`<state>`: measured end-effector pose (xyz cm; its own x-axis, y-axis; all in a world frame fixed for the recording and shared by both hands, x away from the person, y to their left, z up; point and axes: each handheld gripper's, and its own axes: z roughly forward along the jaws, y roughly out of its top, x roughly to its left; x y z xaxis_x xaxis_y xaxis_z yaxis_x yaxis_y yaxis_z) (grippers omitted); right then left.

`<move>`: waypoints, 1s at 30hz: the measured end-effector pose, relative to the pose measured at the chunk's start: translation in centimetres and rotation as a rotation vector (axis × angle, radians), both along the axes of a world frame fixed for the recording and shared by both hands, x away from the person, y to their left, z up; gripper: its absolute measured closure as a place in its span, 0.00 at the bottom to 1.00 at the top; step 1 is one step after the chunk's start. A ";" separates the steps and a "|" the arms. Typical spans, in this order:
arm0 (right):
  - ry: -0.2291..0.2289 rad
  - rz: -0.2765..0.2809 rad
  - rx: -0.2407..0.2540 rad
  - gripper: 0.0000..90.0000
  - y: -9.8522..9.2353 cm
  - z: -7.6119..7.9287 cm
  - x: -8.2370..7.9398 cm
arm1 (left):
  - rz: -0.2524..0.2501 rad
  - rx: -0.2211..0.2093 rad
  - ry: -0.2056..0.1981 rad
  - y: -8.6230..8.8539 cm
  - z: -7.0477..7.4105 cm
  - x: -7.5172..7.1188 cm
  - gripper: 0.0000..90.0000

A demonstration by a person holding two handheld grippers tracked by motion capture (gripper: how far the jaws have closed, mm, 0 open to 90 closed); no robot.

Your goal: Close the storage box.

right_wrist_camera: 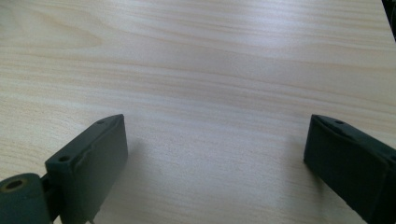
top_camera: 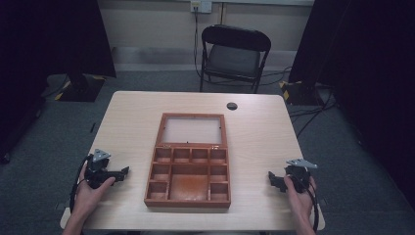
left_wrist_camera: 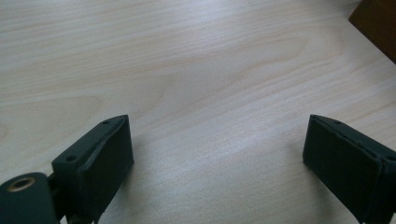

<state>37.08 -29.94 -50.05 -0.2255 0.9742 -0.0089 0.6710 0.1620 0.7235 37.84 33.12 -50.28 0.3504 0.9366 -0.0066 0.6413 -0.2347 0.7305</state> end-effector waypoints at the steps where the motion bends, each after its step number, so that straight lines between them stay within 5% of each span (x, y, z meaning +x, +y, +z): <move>1: -0.001 -0.008 -0.001 0.06 -0.1 0.0 0.0 | 0.000 0.000 0.000 0.0 0.0 0.0 0.09; 13: 0.001 -0.020 -0.001 0.07 0.1 0.1 -0.2 | 0.017 -0.009 -0.018 0.4 0.1 -0.1 0.19; 14: -0.008 -0.018 0.007 0.16 0.3 0.2 -0.3 | 0.021 -0.008 -0.015 0.3 0.1 0.0 0.20; 16: -0.010 -0.016 0.009 0.16 0.4 0.2 -0.3 | 0.015 -0.001 -0.012 0.3 0.2 0.1 0.20; 23: 0.012 0.025 0.042 0.18 1.5 0.5 0.3 | -0.017 -0.001 0.015 -0.3 0.8 0.6 0.22; 29: 0.014 0.090 0.041 0.24 3.4 1.5 1.3 | -0.049 0.001 0.009 -1.2 1.7 1.4 0.22; 30: 0.025 0.125 0.043 0.28 4.2 1.6 1.7 | -0.050 -0.017 -0.024 -1.6 2.1 1.6 0.22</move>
<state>38.78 -25.70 -48.41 -0.3444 0.9380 0.0390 0.6655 0.2146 0.7149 39.44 31.56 -48.21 0.3966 0.9179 -0.0134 0.6118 -0.2534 0.7493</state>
